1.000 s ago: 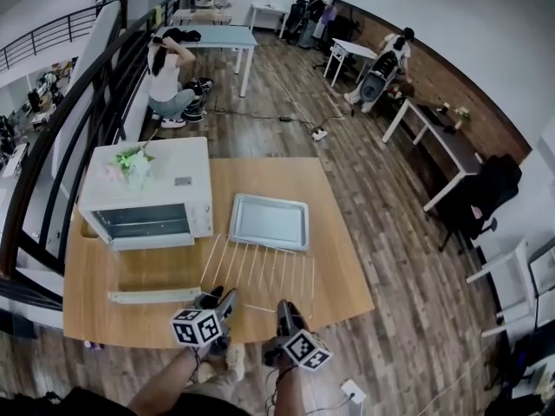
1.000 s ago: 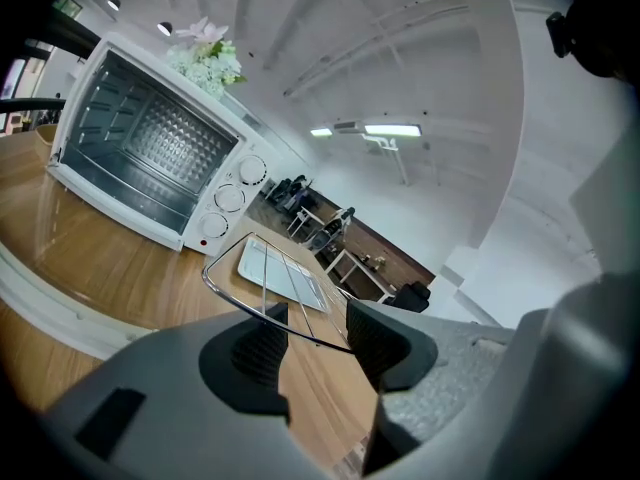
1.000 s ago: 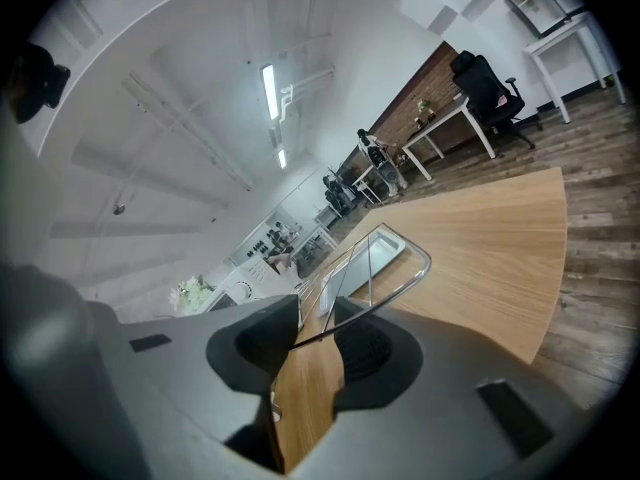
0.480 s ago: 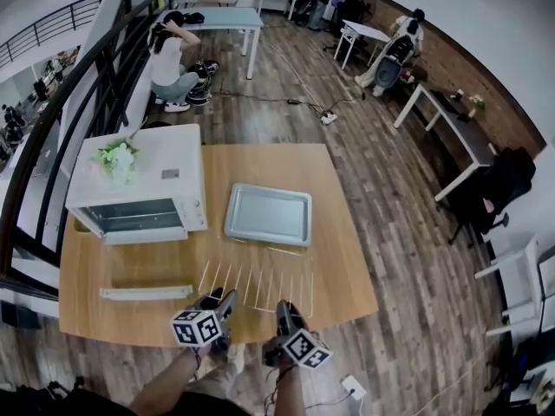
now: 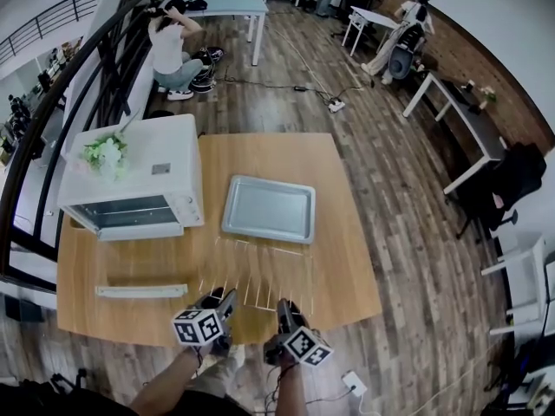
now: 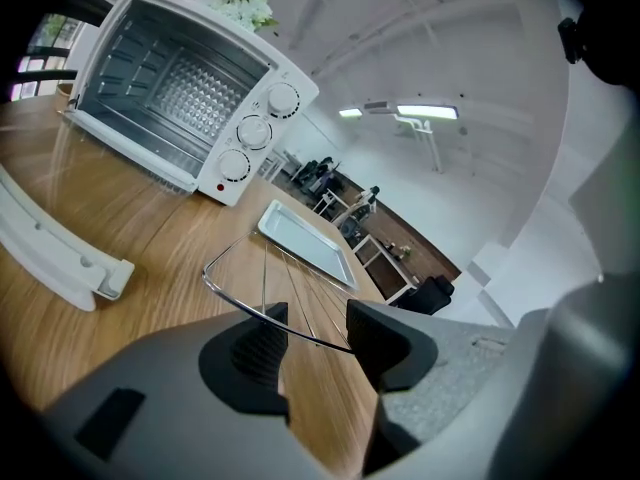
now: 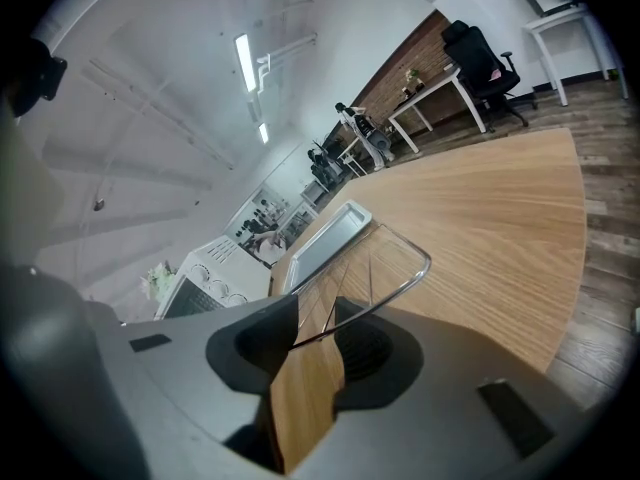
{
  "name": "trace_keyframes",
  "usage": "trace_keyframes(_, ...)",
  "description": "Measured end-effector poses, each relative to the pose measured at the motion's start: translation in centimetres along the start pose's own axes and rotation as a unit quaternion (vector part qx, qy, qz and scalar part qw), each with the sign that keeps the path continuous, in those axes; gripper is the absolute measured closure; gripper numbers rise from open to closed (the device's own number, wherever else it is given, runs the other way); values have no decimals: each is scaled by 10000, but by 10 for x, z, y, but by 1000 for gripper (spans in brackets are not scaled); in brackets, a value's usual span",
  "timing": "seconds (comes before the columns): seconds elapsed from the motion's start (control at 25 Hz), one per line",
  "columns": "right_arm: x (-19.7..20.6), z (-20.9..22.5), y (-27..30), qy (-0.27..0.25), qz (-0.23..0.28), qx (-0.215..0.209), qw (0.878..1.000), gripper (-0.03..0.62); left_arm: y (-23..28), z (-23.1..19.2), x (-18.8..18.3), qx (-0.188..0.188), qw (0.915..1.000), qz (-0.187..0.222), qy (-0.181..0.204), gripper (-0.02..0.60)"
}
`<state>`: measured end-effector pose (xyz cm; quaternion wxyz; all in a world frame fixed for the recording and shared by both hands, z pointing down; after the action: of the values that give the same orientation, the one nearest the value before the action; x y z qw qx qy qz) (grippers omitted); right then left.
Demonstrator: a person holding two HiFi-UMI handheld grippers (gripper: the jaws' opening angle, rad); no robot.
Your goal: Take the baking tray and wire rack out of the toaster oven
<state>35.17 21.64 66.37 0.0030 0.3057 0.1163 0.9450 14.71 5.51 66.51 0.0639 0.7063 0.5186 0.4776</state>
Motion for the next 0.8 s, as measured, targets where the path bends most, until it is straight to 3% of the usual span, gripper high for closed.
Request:
trace_keyframes(0.6, 5, 26, 15, 189, -242, 95, 9995, 466, 21, -5, 9, -235, 9996, -171, -69, 396)
trace_keyframes(0.8, 7, 33, 19, 299, -386, 235, 9985, 457, 29, -8, 13, -342, 9985, -437, -26, 387)
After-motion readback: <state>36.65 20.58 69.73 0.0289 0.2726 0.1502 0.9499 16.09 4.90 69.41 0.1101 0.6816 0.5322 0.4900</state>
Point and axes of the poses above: the fingertips, and each gripper's own axes: y forward along the fingers, z to its right, x out of its underside, the point moved 10 cm from there along -y, backward along the fingers, and after that the axes turned 13 degrees about -x, right-handed, at the moved point
